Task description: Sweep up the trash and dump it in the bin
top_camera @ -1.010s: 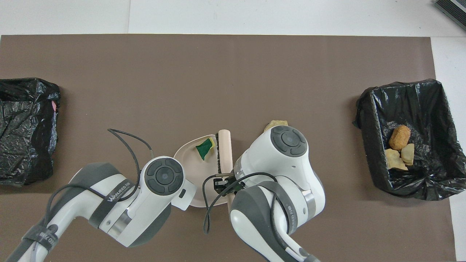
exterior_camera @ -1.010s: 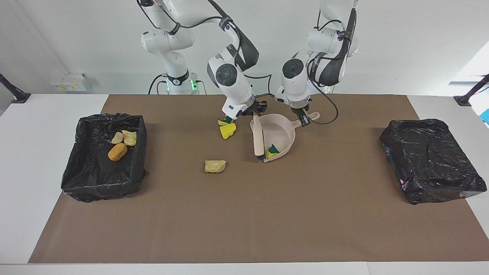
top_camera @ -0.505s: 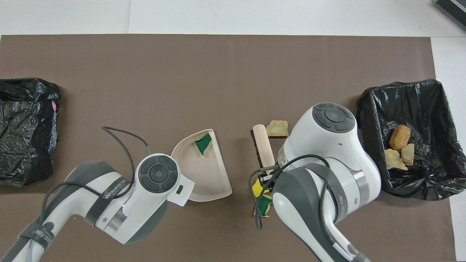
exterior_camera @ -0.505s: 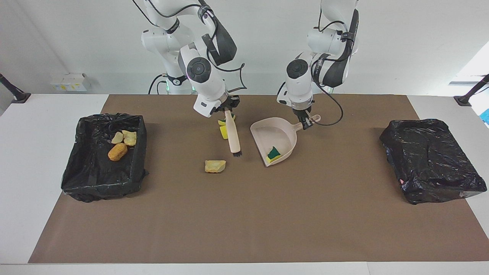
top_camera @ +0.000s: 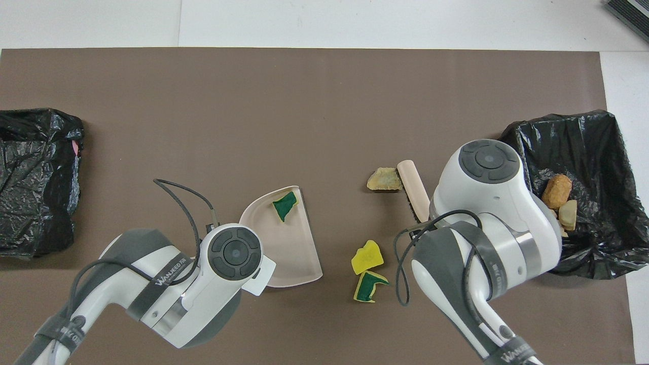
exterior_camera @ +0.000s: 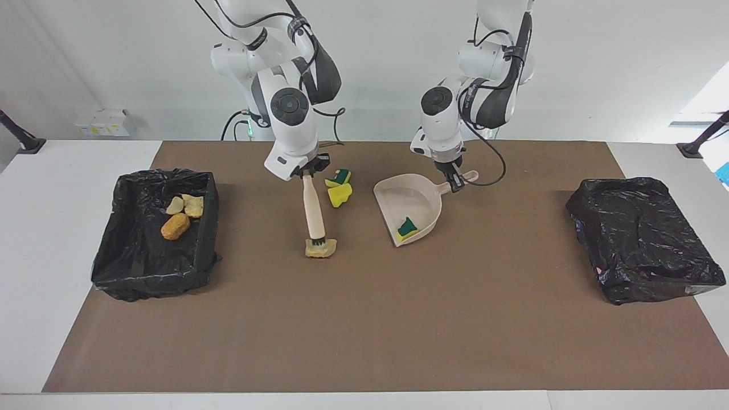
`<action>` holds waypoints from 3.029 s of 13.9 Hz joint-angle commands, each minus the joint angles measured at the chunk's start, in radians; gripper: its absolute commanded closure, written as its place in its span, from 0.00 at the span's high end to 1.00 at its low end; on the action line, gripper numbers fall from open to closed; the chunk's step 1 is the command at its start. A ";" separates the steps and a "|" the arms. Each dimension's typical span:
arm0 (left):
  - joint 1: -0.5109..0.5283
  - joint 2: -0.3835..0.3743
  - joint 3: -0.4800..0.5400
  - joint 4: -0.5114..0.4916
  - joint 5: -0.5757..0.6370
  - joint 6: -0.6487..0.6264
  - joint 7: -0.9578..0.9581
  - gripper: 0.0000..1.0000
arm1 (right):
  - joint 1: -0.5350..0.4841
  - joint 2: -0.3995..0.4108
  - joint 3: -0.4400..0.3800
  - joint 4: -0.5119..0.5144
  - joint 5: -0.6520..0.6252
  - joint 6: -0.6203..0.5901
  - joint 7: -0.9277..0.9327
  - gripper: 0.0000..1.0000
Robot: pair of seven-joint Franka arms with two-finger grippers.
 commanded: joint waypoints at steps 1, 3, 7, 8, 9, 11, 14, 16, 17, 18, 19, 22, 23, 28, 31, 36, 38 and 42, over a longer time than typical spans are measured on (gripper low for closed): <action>-0.007 -0.031 0.008 -0.038 0.022 0.052 -0.089 0.00 | -0.056 -0.084 0.014 -0.142 -0.011 0.093 -0.116 0.00; -0.006 -0.033 0.008 -0.040 0.022 0.051 -0.090 0.00 | -0.055 -0.075 0.018 -0.190 0.001 0.182 -0.154 0.00; -0.006 -0.033 0.008 -0.042 0.022 0.054 -0.090 0.00 | 0.009 -0.031 0.021 -0.189 0.047 0.296 -0.254 0.00; -0.004 -0.033 0.008 -0.042 0.022 0.055 -0.090 0.00 | 0.046 -0.009 0.021 -0.187 0.105 0.325 -0.256 0.00; -0.004 -0.031 0.008 -0.042 0.022 0.058 -0.090 0.00 | 0.087 -0.005 0.020 -0.187 0.142 0.355 -0.242 0.00; -0.001 -0.030 0.008 -0.042 0.022 0.063 -0.090 0.00 | 0.115 -0.005 0.020 -0.182 0.185 0.353 -0.173 0.00; 0.010 -0.025 0.008 -0.038 0.021 0.064 -0.097 0.00 | 0.134 -0.008 0.017 -0.114 0.173 0.287 -0.134 0.00; 0.019 -0.025 0.012 -0.034 0.019 0.041 -0.104 0.00 | 0.126 -0.005 0.014 -0.031 0.104 0.204 -0.131 0.00; 0.021 -0.022 0.015 -0.028 0.019 0.019 -0.124 0.00 | 0.126 0.008 0.015 -0.021 0.033 0.214 -0.131 0.00; 0.021 -0.020 0.017 -0.020 0.016 0.002 -0.142 0.00 | 0.122 0.020 0.015 -0.021 -0.012 0.259 -0.133 0.00; 0.028 -0.019 0.017 -0.017 0.012 -0.011 -0.149 0.00 | 0.118 0.047 0.014 -0.023 -0.034 0.303 -0.133 0.00; 0.051 -0.008 0.017 0.003 -0.008 -0.069 -0.147 0.00 | 0.128 0.196 0.014 0.026 -0.170 0.450 -0.130 0.00; 0.051 -0.008 0.017 0.003 -0.011 -0.072 -0.147 0.00 | 0.134 0.251 0.015 0.069 -0.204 0.454 -0.125 0.00; 0.039 0.016 0.017 0.003 -0.012 -0.088 -0.147 0.00 | 0.168 0.253 0.079 0.036 -0.153 0.425 -0.125 0.00; 0.036 0.016 0.017 0.001 -0.012 -0.084 -0.147 0.00 | 0.171 0.230 0.177 0.037 -0.007 0.347 -0.073 0.00; 0.034 0.015 0.012 -0.002 -0.013 -0.072 -0.138 0.00 | 0.267 0.160 0.202 0.048 0.066 0.276 0.498 0.00; 0.033 0.013 0.011 -0.002 -0.013 -0.071 -0.109 0.00 | 0.228 0.092 0.198 0.049 0.073 0.169 0.502 0.00; 0.013 0.015 0.011 0.001 -0.008 -0.048 -0.024 0.00 | 0.181 0.012 0.193 0.045 0.151 -0.046 0.669 0.00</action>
